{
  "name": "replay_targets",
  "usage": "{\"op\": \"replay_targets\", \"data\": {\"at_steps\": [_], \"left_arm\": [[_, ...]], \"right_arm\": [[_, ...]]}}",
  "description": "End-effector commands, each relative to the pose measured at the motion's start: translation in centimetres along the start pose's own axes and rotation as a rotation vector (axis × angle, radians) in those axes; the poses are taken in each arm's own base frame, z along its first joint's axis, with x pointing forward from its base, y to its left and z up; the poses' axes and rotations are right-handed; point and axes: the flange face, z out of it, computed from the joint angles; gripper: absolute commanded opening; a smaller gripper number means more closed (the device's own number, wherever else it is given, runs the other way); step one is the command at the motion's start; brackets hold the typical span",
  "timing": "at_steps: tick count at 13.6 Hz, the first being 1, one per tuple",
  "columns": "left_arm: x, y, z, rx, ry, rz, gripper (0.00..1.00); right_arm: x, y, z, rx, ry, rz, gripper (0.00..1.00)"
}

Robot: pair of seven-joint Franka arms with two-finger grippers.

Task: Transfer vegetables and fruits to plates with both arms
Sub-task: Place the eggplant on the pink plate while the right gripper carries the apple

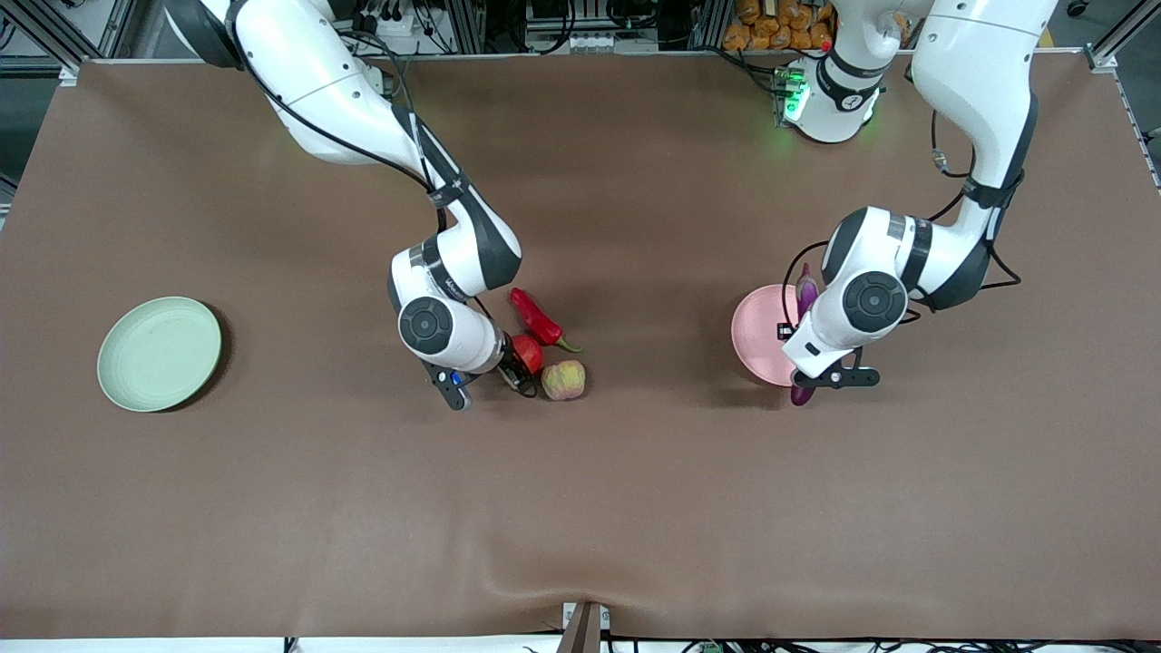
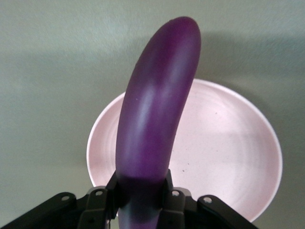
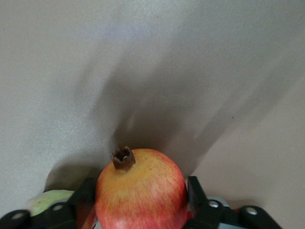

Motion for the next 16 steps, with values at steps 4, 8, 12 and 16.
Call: {"op": "replay_targets", "data": {"at_steps": [4,8,12,16], "left_arm": [[-0.4,1.3,1.6,0.018,0.005,0.032,0.00],[-0.4,2.3,2.9,0.023,-0.014,0.035,1.00],[0.0,2.2,-0.1,0.016,0.026,0.029,1.00],[0.9,5.1,-7.4,0.020,0.047,-0.024,1.00]], "right_arm": [[8.8,5.3,-8.8,-0.180,-0.149,-0.177,0.00],[21.7,14.5,-14.1,-0.320,-0.250,-0.406,0.00],[37.0,25.9,-18.1,-0.306,-0.280,-0.744,0.00],[44.8,29.3,-18.3,-0.380,-0.072,-0.821,0.00]]}}
